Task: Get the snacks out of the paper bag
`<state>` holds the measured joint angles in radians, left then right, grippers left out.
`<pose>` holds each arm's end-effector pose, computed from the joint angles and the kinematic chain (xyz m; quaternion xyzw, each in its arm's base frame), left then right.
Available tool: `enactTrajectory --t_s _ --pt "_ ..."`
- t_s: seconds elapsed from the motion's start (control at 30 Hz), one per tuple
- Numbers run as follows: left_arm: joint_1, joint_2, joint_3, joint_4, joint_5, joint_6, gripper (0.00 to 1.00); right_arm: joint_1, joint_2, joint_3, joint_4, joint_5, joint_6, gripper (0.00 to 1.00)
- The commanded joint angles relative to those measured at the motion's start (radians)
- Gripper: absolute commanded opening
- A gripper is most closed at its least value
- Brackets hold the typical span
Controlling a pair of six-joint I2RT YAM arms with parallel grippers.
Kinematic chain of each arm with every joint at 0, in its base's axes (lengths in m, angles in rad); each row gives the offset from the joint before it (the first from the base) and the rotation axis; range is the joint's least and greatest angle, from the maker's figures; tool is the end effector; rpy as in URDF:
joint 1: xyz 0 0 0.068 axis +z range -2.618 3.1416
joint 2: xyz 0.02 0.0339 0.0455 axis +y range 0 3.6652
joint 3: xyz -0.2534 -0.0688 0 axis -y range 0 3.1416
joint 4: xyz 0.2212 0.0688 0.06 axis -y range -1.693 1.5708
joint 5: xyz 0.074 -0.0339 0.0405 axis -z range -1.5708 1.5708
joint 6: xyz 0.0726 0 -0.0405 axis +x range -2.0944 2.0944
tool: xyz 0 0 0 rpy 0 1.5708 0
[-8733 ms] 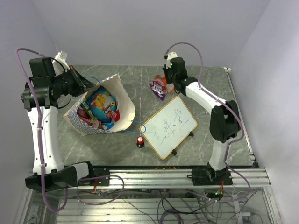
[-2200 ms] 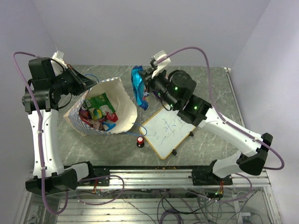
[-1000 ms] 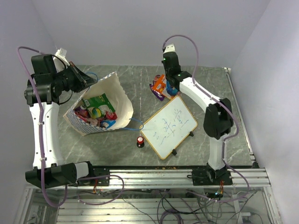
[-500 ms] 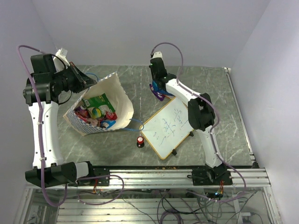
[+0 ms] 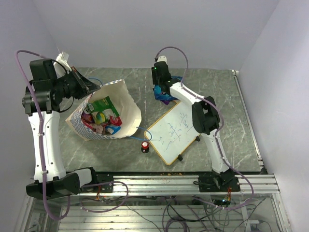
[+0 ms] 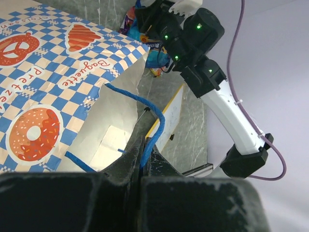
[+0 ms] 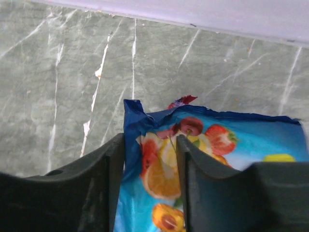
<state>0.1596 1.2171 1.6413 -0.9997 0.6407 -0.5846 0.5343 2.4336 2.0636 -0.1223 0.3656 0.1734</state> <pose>0.2241 -0.0079 0.4250 -0.1632 0.8316 -0.3660 0.3845 0.4998 0.2656 0.1872 -0.0596 0.8469 0.0286 0.5277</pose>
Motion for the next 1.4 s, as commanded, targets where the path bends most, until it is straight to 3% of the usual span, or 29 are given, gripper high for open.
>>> enactTrajectory --t_s 0.0,0.07,0.2,0.53,0.77,1.0,1.2,1.37 --pt "-0.007 -0.040 -0.034 0.031 0.041 -0.035 0.07 0.003 -0.173 -0.033 -0.039 -0.027 0.019 0.57" --pt "-0.007 -0.054 -0.054 0.053 0.038 -0.052 0.07 0.003 -0.238 -0.061 -0.076 -0.053 0.017 0.69" --pt "-0.007 -0.063 -0.067 0.082 0.033 -0.071 0.07 0.007 -0.386 -0.161 -0.153 -0.133 0.021 0.75" --pt "-0.006 -0.094 -0.143 0.287 0.063 -0.132 0.07 0.072 -0.800 -0.513 -0.236 -0.311 0.069 0.75" --pt "-0.007 -0.141 -0.197 0.358 0.074 -0.188 0.07 0.144 -0.968 -0.692 -0.166 -0.446 0.147 0.72" --pt "-0.008 -0.284 -0.384 0.525 0.109 -0.376 0.07 0.252 -1.026 -0.713 -0.126 -0.450 0.046 0.72" --pt "-0.007 -0.341 -0.356 0.336 0.150 -0.238 0.07 0.318 -1.056 -0.760 -0.029 -0.612 0.057 0.72" --pt "-0.008 -0.443 -0.401 0.229 0.120 -0.158 0.07 0.440 -1.059 -0.822 0.052 -0.645 -0.065 0.71"
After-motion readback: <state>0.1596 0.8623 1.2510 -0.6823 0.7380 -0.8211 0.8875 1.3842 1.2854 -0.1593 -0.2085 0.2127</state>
